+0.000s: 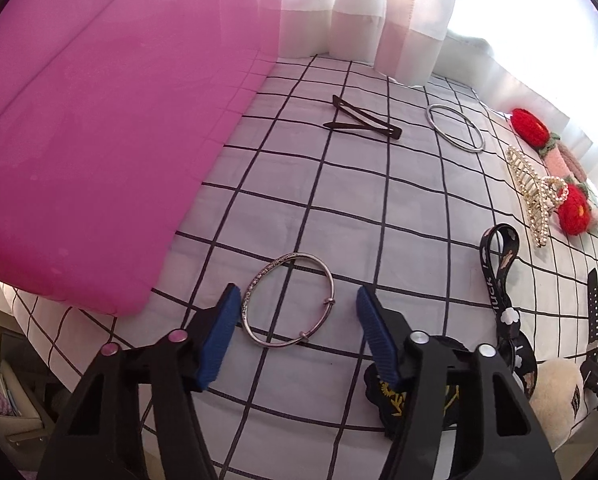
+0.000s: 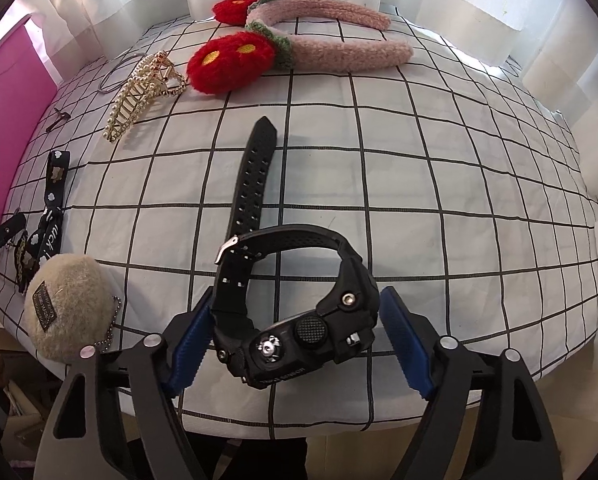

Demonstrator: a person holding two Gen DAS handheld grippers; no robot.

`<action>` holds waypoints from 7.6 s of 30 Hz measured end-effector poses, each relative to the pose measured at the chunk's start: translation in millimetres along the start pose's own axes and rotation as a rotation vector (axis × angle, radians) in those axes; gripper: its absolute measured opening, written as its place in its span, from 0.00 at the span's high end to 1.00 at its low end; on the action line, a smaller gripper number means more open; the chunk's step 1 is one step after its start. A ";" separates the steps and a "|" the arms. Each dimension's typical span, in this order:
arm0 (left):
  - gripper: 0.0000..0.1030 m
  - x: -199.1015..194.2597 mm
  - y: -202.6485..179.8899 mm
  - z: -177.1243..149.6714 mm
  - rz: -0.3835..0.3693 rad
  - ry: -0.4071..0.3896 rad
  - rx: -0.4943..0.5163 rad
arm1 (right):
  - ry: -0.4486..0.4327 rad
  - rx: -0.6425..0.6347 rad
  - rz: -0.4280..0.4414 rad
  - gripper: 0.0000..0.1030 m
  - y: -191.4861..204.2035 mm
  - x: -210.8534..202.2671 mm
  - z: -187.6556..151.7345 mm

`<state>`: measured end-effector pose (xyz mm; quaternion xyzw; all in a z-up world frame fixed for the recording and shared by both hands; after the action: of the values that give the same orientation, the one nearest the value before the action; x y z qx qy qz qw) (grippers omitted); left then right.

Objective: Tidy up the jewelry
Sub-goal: 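Lower the right tool to the black watch and close on it while the left tool approaches the silver bangle, then close the left tool on the silver bangle and lift it, then carry the bangle and watch over the pink tub and open both tools, then withdraw both tools from the tub back over the table, then grasp the black lanyard with the left tool while the right tool grasps the red-flower headband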

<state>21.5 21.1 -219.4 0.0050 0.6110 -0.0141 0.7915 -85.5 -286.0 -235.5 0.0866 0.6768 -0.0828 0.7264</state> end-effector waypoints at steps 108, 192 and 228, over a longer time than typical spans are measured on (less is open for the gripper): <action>0.26 -140.3 216.2 109.2 0.072 -0.053 -0.408 | -0.178 -0.766 0.160 0.33 447.0 -159.2 218.3; 0.06 -14.9 -67.1 -15.0 -0.162 0.164 0.000 | -0.117 -0.104 0.204 0.33 8.9 -60.4 71.1; 0.05 11.4 -102.7 -13.4 0.023 0.196 -0.054 | -0.126 -0.457 0.029 0.33 18.8 -29.0 172.9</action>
<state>8.5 -81.4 -232.8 -0.0081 0.6856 0.0121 0.7279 84.4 -308.7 -194.4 -0.0755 0.6300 0.0780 0.7690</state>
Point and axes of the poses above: each gripper's, at about its wrist camera, not at the fingertips, and x roughly the way its jaws point, y to its left, z to its top, the point moved 1 cm from there along x, roughly the way its jaws point, and after that the axes turned 14 degrees about y, right-handed, at the moved point
